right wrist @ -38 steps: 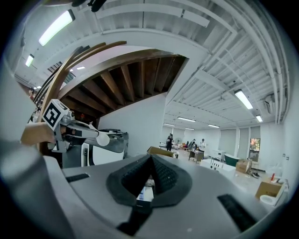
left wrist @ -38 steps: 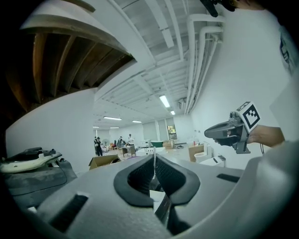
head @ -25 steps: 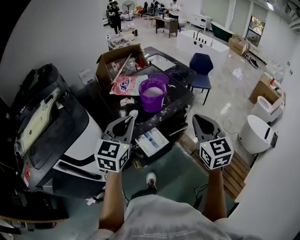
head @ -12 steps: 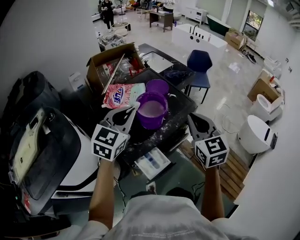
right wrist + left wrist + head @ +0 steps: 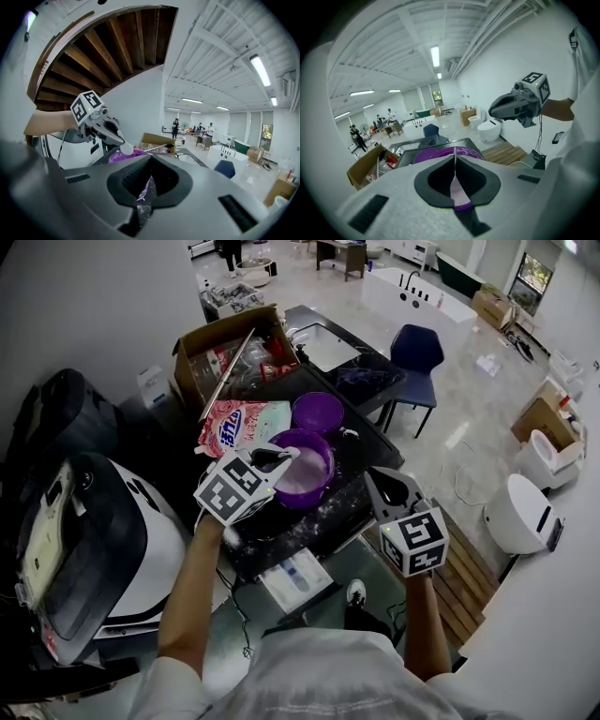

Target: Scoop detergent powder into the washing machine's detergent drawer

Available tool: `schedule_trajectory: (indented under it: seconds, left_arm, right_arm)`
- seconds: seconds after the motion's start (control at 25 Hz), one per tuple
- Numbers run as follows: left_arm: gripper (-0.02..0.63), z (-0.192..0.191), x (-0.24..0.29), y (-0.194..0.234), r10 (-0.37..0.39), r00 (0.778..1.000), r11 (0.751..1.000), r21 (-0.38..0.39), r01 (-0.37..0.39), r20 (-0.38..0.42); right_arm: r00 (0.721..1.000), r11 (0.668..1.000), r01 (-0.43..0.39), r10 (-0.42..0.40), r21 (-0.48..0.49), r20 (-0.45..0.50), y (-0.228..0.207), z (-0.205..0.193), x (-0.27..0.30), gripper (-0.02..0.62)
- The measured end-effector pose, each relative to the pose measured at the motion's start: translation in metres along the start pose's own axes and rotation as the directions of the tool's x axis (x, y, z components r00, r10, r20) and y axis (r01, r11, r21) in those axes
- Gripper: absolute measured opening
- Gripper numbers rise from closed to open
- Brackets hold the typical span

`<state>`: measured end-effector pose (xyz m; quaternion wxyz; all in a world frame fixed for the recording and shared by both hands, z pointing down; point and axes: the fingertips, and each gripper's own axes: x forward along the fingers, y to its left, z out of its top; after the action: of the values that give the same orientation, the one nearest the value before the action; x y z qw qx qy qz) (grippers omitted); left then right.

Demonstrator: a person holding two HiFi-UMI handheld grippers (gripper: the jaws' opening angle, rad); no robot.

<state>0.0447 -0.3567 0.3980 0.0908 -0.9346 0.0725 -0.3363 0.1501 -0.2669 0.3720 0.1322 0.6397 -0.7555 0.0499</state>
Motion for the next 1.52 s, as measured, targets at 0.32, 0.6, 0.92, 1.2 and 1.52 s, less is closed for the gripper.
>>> schedule_trajectory:
  seconds: [0.32,0.6,0.92,1.2,1.52]
  left_arm:
    - [0.014,-0.021,0.059,-0.001,-0.201,0.950,0.979,-0.083,0.186,-0.240]
    - [0.014,-0.035,0.088,-0.016,-0.311,0.872,0.950,-0.116,0.289,-0.379]
    - [0.014,-0.052,0.102,-0.036,-0.397,0.769,0.914,-0.134,0.384,-0.502]
    - [0.014,-0.057,0.098,-0.050,-0.483,0.697,0.869,-0.193,0.455,-0.530]
    - [0.014,-0.053,0.080,-0.059,-0.575,0.654,0.814,-0.270,0.513,-0.492]
  right_arm:
    - [0.991,0.992,-0.124,0.124,0.014,-0.050,-0.024,-0.025,0.040,0.006]
    - [0.978,0.980,-0.198,0.199,0.012,-0.057,-0.035,-0.029,0.060,0.006]
    - [0.972,0.974,-0.226,0.227,0.019,-0.063,-0.040,-0.035,0.063,0.006]
    - [0.976,0.977,-0.210,0.211,0.026,-0.061,-0.046,-0.039,0.055,0.006]
    - [0.978,0.979,-0.203,0.204,0.026,-0.050,-0.040,-0.035,0.051,0.006]
